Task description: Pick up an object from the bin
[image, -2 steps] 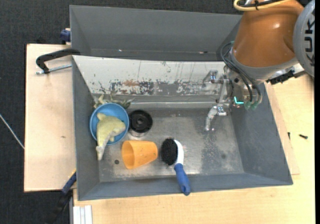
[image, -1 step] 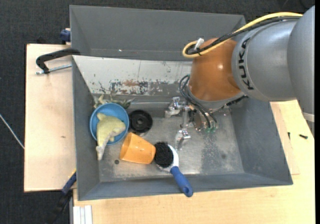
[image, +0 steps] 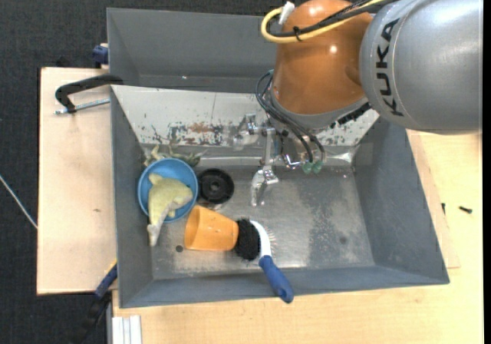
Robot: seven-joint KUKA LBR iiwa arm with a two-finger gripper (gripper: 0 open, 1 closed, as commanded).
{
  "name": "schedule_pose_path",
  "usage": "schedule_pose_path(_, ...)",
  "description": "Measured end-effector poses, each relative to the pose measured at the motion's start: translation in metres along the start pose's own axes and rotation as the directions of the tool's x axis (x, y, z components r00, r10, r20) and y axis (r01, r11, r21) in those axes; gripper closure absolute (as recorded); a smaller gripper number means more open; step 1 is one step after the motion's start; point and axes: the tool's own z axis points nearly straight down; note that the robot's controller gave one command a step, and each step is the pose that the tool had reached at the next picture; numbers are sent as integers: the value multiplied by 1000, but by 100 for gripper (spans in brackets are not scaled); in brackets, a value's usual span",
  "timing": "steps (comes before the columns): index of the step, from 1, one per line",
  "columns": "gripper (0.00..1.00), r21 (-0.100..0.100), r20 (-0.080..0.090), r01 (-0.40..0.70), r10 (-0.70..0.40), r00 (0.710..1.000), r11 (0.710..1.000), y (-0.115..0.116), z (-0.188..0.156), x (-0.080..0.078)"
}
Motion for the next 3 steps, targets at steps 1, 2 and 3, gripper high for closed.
schedule_pose_path(1, 0, 1, -2, -44, 44, 999, 999, 15, 125, 31)
schedule_pose_path(2, 100, 2, -10, -45, 45, 999, 999, 14, 130, 33)
schedule_pose_path(3, 100, 2, -8, -39, 39, 999, 999, 17, 91, 41)
